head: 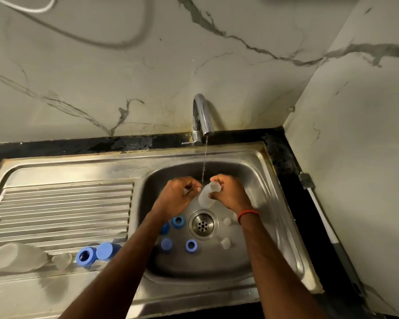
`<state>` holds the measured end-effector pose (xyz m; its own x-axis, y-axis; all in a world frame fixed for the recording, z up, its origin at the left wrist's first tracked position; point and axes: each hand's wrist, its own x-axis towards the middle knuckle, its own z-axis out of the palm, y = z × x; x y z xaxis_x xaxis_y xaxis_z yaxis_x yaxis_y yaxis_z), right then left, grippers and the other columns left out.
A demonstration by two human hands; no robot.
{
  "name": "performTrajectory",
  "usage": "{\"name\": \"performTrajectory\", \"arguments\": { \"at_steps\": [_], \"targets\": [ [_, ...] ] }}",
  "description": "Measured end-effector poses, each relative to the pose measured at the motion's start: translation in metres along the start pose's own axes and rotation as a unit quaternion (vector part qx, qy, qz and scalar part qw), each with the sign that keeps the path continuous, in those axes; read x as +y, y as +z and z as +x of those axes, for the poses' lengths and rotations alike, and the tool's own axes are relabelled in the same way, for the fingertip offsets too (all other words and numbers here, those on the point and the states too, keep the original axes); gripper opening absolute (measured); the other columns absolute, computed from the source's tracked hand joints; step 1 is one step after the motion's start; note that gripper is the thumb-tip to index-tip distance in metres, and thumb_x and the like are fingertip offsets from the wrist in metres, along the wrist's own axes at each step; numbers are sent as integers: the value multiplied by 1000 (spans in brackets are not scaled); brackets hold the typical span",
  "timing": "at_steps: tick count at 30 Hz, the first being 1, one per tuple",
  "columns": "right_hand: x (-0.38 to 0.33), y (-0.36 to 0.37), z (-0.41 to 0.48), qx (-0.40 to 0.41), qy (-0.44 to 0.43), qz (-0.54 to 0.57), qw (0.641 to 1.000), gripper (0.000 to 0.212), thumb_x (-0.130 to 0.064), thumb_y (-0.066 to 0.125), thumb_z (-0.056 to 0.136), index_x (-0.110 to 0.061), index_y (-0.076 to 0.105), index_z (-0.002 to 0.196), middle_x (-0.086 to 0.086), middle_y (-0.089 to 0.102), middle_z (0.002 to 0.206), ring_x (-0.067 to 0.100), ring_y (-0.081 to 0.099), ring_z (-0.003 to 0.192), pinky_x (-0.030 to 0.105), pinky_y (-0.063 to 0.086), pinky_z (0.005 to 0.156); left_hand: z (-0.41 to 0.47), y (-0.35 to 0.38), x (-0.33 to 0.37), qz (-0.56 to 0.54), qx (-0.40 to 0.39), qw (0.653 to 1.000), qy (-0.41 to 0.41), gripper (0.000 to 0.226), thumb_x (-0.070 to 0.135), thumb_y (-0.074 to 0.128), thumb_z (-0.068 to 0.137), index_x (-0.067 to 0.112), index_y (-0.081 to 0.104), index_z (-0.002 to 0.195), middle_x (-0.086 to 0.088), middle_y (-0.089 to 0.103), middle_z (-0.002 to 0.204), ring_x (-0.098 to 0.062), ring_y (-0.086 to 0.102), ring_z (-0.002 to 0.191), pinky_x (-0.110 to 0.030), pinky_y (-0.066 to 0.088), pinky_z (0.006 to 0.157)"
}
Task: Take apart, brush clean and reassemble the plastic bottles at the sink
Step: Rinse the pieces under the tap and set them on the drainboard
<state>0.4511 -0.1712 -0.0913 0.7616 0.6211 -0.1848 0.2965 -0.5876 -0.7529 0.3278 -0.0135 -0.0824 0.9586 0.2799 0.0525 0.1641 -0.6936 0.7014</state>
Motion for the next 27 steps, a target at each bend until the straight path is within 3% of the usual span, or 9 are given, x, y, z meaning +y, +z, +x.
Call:
{"name": "performTrajectory", "arguments": {
  "at_steps": [3, 7, 10, 14, 17, 22, 25, 27],
  "targets": [
    [-15, 1, 18, 22, -19, 6, 1000, 46, -16, 84, 76, -14, 68, 119, 4, 72, 112, 16, 65, 103, 32, 53, 91, 3, -5, -2, -1, 6, 1000, -7, 11, 21, 63, 96, 24, 68, 106, 12, 67, 100, 2, 62, 94, -19, 49, 90],
    [-28, -1, 35, 36, -39, 3, 999, 48, -18, 82, 80, -11, 66, 124, 7, 69, 119, 20, 64, 108, 33, 52, 94, 12, -14, -8, -5, 17, 1000, -16, 11, 20, 66, 95, 22, 69, 105, 10, 70, 102, 0, 65, 95, -22, 52, 92],
    [-34, -4, 41, 60, -43, -10, 997, 54, -18, 83, 79, -11, 63, 129, 10, 68, 123, 23, 64, 111, 38, 53, 96, 17, -19, -8, -14, 24, 999, -28, 11, 19, 66, 95, 21, 69, 105, 10, 70, 103, 1, 65, 97, -15, 48, 91],
    [-39, -1, 52, 24, -44, -43, 998, 53, -21, 83, 79, -12, 64, 128, 9, 68, 121, 23, 63, 110, 35, 53, 94, 24, -19, -14, -16, 38, 998, -41, 12, 18, 65, 96, 19, 69, 106, 9, 70, 104, 0, 64, 97, -13, 46, 90],
    [-40, -1, 55, 56, -40, -92, 993, 52, -20, 82, 79, -11, 65, 128, 10, 67, 122, 25, 60, 115, 33, 49, 97, 25, -18, -17, -20, 47, 997, -49, 11, 19, 64, 97, 20, 69, 106, 8, 70, 103, -1, 64, 97, -14, 45, 90],
    [-42, -6, 54, 61, -29, -87, 994, 50, -20, 86, 74, -10, 69, 121, 11, 71, 115, 24, 65, 106, 35, 54, 94, 25, -15, -20, -17, 46, 998, -46, 10, 18, 65, 96, 21, 69, 105, 9, 70, 103, 0, 64, 96, -12, 44, 89],
    [-43, -7, 51, 61, -10, -46, 997, 44, -21, 88, 72, -11, 73, 112, 7, 74, 106, 20, 68, 95, 37, 58, 85, 25, -15, -20, -14, 46, 998, -38, 10, 17, 66, 95, 20, 70, 104, 10, 70, 102, 1, 64, 95, -10, 43, 88],
    [-45, -6, 51, 69, -16, -64, 995, 49, -23, 89, 71, -12, 72, 115, 7, 73, 109, 21, 68, 98, 40, 59, 86, 25, -14, -20, -15, 45, 998, -31, 10, 17, 66, 95, 20, 70, 103, 8, 70, 101, 0, 64, 94, -12, 45, 89]
  ]
}}
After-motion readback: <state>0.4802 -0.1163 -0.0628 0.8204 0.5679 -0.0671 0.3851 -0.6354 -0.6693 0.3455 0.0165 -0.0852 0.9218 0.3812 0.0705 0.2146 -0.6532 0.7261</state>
